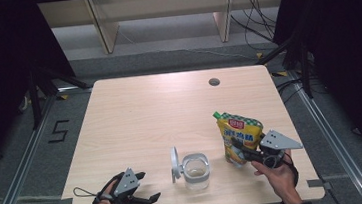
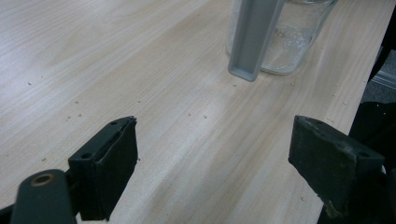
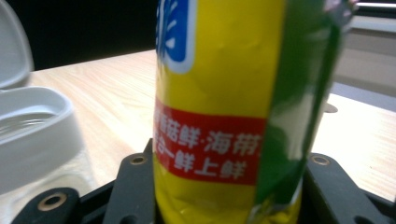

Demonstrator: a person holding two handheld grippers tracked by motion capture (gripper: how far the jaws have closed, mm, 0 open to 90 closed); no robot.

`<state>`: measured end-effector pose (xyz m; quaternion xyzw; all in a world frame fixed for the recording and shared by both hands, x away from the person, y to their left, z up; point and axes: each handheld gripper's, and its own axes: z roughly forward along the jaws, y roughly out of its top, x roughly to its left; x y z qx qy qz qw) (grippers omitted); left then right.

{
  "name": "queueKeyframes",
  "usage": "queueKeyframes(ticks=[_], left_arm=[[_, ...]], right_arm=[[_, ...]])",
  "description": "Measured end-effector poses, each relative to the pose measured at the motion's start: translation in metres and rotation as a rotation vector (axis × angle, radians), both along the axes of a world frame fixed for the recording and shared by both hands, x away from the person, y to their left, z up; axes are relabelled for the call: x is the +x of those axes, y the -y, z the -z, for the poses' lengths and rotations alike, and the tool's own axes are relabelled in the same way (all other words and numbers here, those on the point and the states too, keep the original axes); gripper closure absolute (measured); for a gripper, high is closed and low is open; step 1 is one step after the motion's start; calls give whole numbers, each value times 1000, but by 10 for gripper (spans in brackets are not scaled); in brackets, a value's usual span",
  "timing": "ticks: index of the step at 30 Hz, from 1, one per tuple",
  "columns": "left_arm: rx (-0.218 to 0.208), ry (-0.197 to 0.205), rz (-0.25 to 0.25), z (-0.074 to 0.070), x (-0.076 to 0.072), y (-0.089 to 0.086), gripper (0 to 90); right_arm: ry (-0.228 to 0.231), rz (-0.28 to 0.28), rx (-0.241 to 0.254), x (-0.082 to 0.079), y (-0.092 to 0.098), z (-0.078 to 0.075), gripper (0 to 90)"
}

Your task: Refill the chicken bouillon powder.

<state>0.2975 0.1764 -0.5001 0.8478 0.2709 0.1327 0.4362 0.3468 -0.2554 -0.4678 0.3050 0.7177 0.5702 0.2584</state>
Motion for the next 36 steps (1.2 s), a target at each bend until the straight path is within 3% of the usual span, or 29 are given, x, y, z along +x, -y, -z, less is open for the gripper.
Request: queueKeyframes(ticks=[1,2,4,6,10,12,13,15,17,18,24,33,36], left_arm=[[-21,-11,-12,1,-1,1,150],[-10,-6,-7,1,0,1,150],[-16,-2,-23,1,-2,2,150],[-23,-5,-24,1,-2,2,150],[-2,-3,-18,1,-1,1,150],[5,-8,-17,1,-1,1,150],[-16,-11,-24,2,-1,2,150],[1,-5,-18,1,-1,1,150],[-1,0,-21,2,-1,1,150],[2,0,-20,2,-1,1,150],[-1,0,-22,2,-1,1,150],[-11,-5,-21,3,-1,2,150],[11,2,-13,2,0,1,150]], right_arm=[[22,-12,-29,-2,1,-3,572],[3,-6,-43,-8,0,-5,572],[33,-11,-89,-13,-1,-9,572],[55,-12,-118,-20,-1,-11,572],[53,-35,-151,-33,-7,-16,572],[57,-48,-202,-40,-10,-19,572],[88,-42,-234,-42,-10,-21,572],[118,-57,-285,-47,-13,-22,572],[122,-70,-345,-52,-18,-25,572],[122,-70,-345,-52,-18,-25,572],[122,-99,-456,-58,-29,-25,572],[199,-99,-647,-65,-38,-28,572],[221,-100,-687,-68,-42,-29,572]])
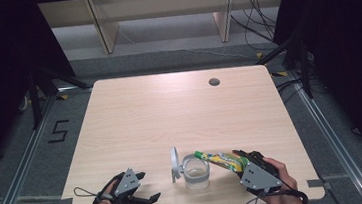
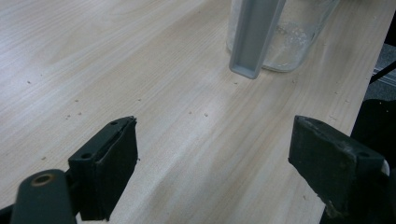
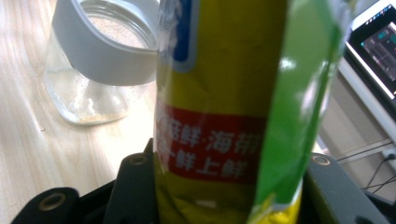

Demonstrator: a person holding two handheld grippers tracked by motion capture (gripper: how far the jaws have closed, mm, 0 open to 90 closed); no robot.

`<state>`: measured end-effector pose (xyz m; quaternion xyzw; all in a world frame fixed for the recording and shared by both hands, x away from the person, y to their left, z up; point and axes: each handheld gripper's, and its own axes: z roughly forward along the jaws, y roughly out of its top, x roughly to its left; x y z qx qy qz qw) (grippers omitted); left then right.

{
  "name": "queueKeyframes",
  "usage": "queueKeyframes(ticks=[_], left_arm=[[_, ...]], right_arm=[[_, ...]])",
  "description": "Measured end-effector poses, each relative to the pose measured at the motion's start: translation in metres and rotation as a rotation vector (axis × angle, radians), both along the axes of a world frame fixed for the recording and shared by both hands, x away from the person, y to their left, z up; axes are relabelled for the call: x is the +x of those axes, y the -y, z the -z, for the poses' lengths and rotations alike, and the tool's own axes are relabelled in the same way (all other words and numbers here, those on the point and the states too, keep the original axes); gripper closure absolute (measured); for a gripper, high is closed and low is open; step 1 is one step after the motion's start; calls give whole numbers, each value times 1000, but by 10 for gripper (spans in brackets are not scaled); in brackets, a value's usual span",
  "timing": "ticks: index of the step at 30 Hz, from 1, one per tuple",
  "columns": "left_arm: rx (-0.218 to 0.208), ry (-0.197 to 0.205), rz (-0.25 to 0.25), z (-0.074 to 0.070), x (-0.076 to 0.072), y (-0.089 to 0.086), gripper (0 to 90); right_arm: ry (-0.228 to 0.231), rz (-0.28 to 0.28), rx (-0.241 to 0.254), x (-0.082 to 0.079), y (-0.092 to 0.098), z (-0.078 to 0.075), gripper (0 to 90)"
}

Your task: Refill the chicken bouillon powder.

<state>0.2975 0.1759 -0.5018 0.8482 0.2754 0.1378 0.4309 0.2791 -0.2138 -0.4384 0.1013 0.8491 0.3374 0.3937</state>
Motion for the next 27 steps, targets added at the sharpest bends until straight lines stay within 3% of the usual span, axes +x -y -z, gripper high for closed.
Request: queueKeyframes(ticks=[3,7,8,9,11,12,13,15,16,20,22,23,24,25,27], left_arm=[[-19,2,-11,0,-1,0,150],[2,0,-1,0,0,0,150],[-16,-4,-5,1,-1,1,150],[-8,-4,2,1,0,0,150],[-5,-3,3,1,0,0,150],[-2,-3,3,0,0,0,150],[3,4,3,0,0,0,150],[3,-3,4,0,0,0,151],[-6,-11,-2,1,0,1,151],[10,-1,2,0,0,0,151],[-6,-4,-6,1,0,1,151],[-6,-9,-3,1,0,1,151],[-14,-12,-3,1,0,1,151],[-23,-13,-8,1,0,2,150],[-23,-4,-11,2,-1,2,150]], right_arm=[[19,-9,-36,-3,-5,-1,572],[55,-11,-116,-5,-9,-1,572],[61,-3,-124,-6,-10,-1,572],[87,-5,-159,-7,-13,0,572],[89,14,-174,-9,-15,2,572],[122,12,-217,-9,-16,1,573],[122,12,-217,-9,-16,1,573],[154,-22,-258,-8,-17,-2,573],[154,-6,-253,-9,-18,-1,573],[198,-17,-318,-11,-21,-2,573],[206,-20,-326,-11,-21,-1,576],[188,-3,-312,-13,-22,1,576],[205,-15,-332,-12,-22,0,576],[190,6,-317,-14,-23,2,576],[228,-11,-349,-13,-23,1,576]])
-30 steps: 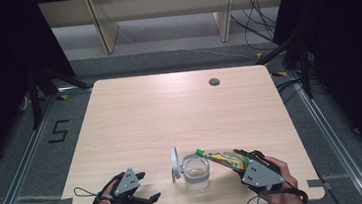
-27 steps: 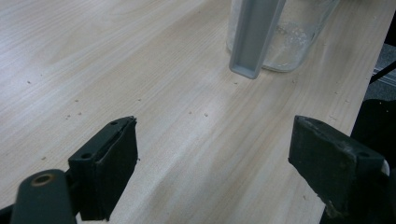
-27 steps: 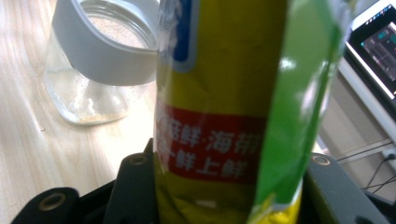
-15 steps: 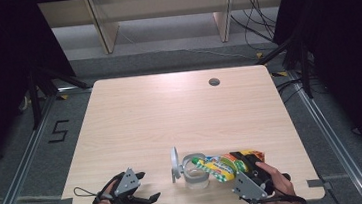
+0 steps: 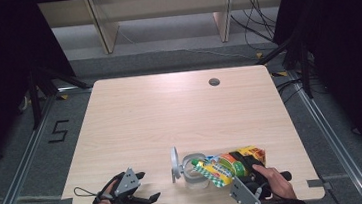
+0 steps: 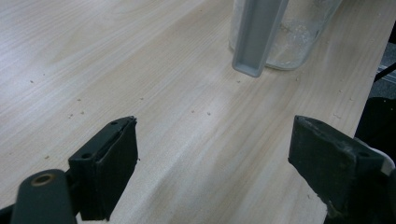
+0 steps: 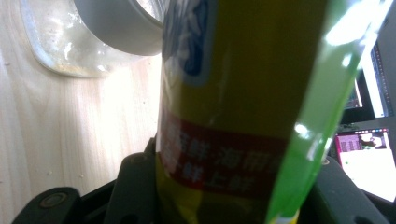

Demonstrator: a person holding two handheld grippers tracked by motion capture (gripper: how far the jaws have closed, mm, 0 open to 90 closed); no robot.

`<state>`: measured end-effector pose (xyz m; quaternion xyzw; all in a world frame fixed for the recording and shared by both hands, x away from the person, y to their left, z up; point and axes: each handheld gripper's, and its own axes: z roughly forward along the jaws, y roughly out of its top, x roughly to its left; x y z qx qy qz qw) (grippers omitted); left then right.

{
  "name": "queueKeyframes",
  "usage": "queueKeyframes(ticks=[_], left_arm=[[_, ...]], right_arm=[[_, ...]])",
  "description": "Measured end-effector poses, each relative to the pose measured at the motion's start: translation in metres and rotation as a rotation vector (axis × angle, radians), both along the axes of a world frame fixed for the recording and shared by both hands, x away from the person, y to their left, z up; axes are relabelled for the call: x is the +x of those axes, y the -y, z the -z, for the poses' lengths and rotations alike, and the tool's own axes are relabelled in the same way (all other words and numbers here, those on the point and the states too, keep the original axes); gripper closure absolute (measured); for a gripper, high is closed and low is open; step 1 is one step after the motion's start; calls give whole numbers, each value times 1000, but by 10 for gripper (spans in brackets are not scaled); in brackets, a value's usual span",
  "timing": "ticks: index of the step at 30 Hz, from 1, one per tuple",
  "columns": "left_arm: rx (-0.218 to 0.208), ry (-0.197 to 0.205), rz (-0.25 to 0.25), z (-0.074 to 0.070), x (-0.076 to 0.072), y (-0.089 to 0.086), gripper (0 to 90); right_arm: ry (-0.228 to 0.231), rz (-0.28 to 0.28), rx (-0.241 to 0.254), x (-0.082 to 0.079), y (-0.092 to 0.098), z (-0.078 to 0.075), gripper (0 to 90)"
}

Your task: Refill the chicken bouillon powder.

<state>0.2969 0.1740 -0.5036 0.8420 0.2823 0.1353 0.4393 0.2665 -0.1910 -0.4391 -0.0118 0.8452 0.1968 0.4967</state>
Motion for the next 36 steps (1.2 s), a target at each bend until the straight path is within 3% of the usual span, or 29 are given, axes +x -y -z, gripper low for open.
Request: queueKeyframes(ticks=[1,2,3,4,6,7,8,10,11,12,14,15,16,18,19,20,21,24,25,26,28,30,31,33,34,36], left_arm=[[18,8,15,-1,1,-1,151],[23,9,20,-1,1,-2,151],[7,4,12,-1,1,-1,151],[9,14,14,0,1,-1,151],[32,13,25,-2,2,-2,151],[22,0,4,0,1,-1,151],[23,3,2,0,1,-1,151],[8,-1,0,0,0,0,150],[20,2,2,0,1,-1,150],[19,3,2,0,1,-1,151],[34,16,22,0,2,-2,151],[22,-4,4,0,1,-1,151],[21,-3,4,0,1,-1,151],[13,-7,1,1,1,0,151],[13,-3,-2,1,1,0,151],[24,-6,10,1,1,-1,151],[4,-10,-1,2,1,0,151],[21,-6,-3,2,2,-1,151],[22,-7,-4,2,2,-1,151],[18,-9,-2,2,1,-1,151],[33,-8,3,1,2,-1,151],[34,-9,3,1,2,-2,151],[16,-10,-5,1,1,0,151],[33,-11,4,1,2,-2,151],[33,-5,4,1,2,-2,151],[34,-8,4,1,2,-2,151]], right_arm=[[0,7,-6,-1,0,0,577],[36,-27,-66,0,-2,-4,577],[13,6,-27,-2,-2,-1,577],[38,-19,-72,-1,-3,-3,577],[40,7,-63,-4,-4,-1,577],[56,-7,-89,-4,-4,-2,577],[52,7,-82,-5,-5,-1,577],[80,0,-122,-6,-6,-1,577],[112,-27,-177,-5,-8,-4,577],[106,-2,-158,-7,-8,-2,577],[108,4,-172,-8,-9,-2,577],[152,-31,-241,-6,-10,-6,577],[145,-9,-216,-8,-10,-3,577],[175,-31,-267,-8,-11,-6,577],[166,-17,-242,-9,-11,-4,577],[175,-22,-271,-9,-12,-5,577],[171,-9,-264,-10,-12,-3,577],[178,10,-280,-13,-14,-3,577],[199,-19,-305,-11,-15,-4,578],[193,7,-297,-13,-15,-2,578],[235,-58,-364,-10,-17,-7,581],[233,-38,-363,-11,-17,-5,582],[231,-42,-362,-11,-17,-5,582],[220,0,-337,-14,-17,-2,582],[228,-12,-334,-13,-17,-1,582],[244,-34,-374,-13,-18,-3,582]])
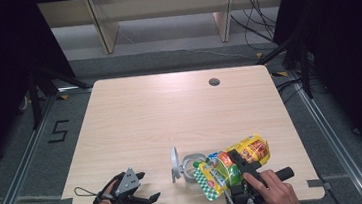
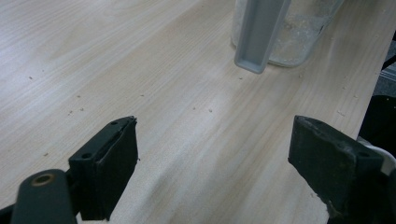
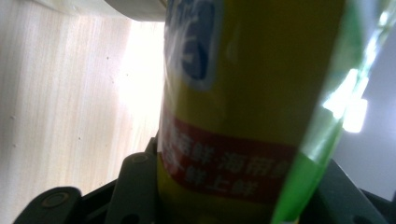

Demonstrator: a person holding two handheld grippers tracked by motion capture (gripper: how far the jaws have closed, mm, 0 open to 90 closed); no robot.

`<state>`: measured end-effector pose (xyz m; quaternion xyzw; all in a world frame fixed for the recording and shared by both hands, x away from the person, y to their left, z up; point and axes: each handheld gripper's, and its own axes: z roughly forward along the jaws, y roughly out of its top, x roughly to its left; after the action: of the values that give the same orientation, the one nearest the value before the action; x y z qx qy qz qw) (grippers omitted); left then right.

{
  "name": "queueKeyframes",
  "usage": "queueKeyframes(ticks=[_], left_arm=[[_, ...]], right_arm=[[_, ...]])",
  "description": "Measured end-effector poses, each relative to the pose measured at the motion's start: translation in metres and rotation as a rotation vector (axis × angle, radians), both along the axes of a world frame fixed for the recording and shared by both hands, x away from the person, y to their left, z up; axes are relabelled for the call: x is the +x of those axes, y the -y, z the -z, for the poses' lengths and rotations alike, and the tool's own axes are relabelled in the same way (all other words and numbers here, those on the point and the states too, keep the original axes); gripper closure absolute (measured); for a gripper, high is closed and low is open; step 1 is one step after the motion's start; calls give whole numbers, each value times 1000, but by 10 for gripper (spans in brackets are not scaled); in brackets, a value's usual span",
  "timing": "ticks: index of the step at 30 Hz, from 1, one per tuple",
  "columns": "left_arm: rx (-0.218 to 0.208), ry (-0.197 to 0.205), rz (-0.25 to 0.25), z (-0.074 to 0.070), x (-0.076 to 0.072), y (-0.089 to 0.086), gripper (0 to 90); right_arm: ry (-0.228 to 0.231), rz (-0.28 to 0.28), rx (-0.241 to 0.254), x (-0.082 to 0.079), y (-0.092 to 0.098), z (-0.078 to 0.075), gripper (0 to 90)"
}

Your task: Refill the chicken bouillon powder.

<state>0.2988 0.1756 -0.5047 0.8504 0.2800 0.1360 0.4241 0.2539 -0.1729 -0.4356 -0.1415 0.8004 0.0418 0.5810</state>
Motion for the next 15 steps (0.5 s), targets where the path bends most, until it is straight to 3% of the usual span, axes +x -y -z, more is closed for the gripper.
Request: queueKeyframes(ticks=[2,4,5,6,9,10,11,12,14,15], left_arm=[[7,5,0,0,0,0,151],[8,4,2,0,0,0,151],[-8,5,-7,0,0,1,151],[9,2,2,0,0,0,151],[8,4,1,0,0,0,151],[8,8,0,0,0,0,151],[-6,2,-5,0,0,1,151],[9,2,1,0,0,0,151],[8,5,1,0,0,0,151],[4,3,0,0,0,0,151]], right_arm=[[2,25,8,-2,0,2,582],[20,-4,-35,-1,-2,-1,583],[22,1,-23,-2,-1,1,582],[38,-14,-50,-1,-2,-1,582],[39,-1,-59,-3,-2,-1,583],[65,-34,-71,-1,-3,-1,582],[56,-6,-46,-3,-2,2,583],[48,10,-54,-4,-2,1,582],[65,1,-49,-4,-3,2,582],[71,0,-68,-4,-4,1,583]])
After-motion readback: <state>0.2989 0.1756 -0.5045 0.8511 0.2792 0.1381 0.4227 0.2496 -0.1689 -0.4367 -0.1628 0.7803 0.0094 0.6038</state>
